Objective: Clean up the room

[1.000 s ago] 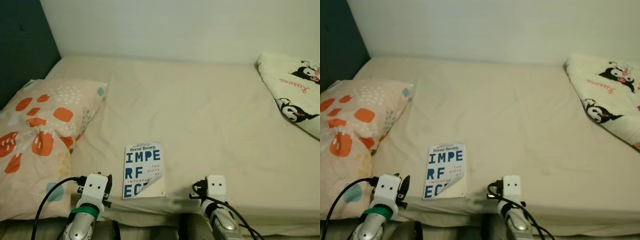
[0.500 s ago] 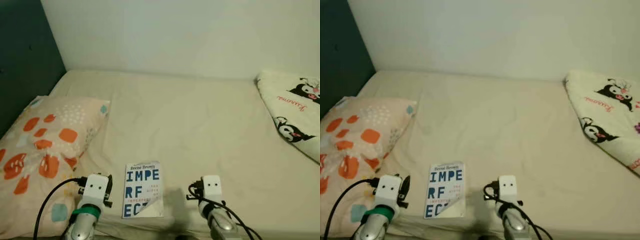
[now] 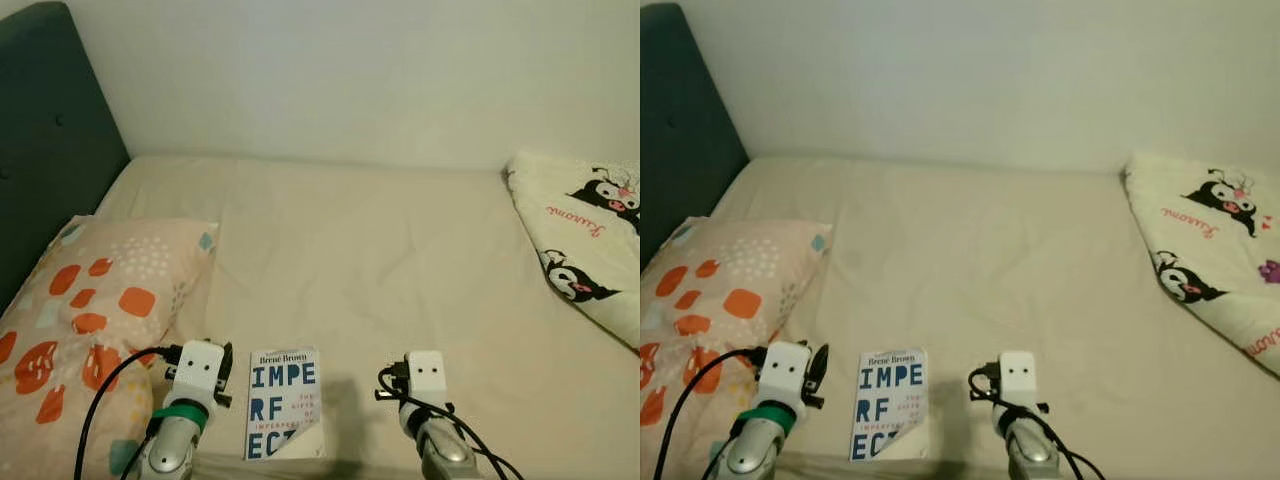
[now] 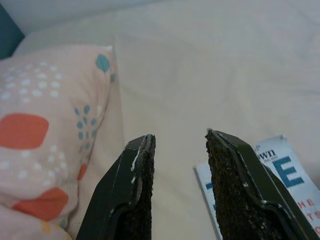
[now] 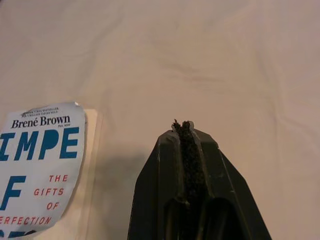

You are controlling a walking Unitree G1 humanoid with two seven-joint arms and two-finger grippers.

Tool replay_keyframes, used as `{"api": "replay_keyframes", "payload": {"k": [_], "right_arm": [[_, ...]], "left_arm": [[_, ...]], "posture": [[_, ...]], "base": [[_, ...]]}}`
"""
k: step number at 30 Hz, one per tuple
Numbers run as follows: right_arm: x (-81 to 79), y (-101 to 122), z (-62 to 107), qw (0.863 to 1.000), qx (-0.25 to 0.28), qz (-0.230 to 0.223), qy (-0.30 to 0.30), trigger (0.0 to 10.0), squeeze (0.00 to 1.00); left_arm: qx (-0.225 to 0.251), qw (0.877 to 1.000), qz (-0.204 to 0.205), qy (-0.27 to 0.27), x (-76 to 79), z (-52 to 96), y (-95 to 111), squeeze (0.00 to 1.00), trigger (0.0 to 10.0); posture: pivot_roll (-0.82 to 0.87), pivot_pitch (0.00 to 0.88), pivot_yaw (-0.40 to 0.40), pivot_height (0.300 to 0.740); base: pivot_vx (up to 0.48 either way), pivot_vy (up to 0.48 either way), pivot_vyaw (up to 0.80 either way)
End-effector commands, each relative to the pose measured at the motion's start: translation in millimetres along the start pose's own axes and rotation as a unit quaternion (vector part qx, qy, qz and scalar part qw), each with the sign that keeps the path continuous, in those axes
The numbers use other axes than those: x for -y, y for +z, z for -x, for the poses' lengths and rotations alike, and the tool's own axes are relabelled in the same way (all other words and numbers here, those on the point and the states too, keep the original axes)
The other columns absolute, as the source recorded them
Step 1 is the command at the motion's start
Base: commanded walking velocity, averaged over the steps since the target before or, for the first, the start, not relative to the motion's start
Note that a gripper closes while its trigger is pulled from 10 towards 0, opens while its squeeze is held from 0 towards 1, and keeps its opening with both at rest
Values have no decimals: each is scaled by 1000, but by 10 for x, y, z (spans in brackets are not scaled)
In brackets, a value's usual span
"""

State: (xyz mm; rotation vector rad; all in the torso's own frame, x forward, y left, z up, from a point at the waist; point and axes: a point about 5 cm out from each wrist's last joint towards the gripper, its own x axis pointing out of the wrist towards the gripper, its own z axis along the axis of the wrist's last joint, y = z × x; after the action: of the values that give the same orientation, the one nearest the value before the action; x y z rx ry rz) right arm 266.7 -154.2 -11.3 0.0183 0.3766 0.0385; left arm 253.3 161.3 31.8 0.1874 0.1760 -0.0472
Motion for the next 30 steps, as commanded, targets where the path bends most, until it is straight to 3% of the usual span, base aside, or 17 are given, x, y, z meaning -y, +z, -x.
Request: {"api": "replay_keyframes", "payload": {"k": [1,4,9,13,22,26,30], "right_arm": [[8,-79,35,1000,-14,-16,-5,10000,0],[2,-154,37,998,-39,-43,-6,10000,0],[16,-233,62,998,-56,-16,-14,10000,0],[21,-359,137,997,-73,-26,-10,10000,0],[64,-572,231,988,-138,-54,-42,10000,0],[39,-602,238,987,-152,-46,-34,10000,0],[-14,-599,228,987,-154,-34,-12,10000,0]], "left_arm": [[-14,1000,4,-7,31,8,-64,0,10000],[-39,999,-10,-14,86,-14,-180,0,10000],[-68,998,-4,-8,84,-11,-300,0,10000],[-98,995,-2,-2,46,15,-434,0,10000],[-172,985,3,1,-27,164,-746,0,10000],[-170,985,4,1,-17,168,-756,0,10000],[-141,990,3,5,-7,119,-679,0,10000]], "posture": [[19,0,24,740],[24,0,25,740],[27,0,21,740],[34,0,19,740],[19,0,28,740],[24,0,25,740],[31,0,22,740]], "base": [[0,0,0],[0,0,0],[0,0,0],[0,0,0],[0,0,0],[0,0,0],[0,0,-800]]}}
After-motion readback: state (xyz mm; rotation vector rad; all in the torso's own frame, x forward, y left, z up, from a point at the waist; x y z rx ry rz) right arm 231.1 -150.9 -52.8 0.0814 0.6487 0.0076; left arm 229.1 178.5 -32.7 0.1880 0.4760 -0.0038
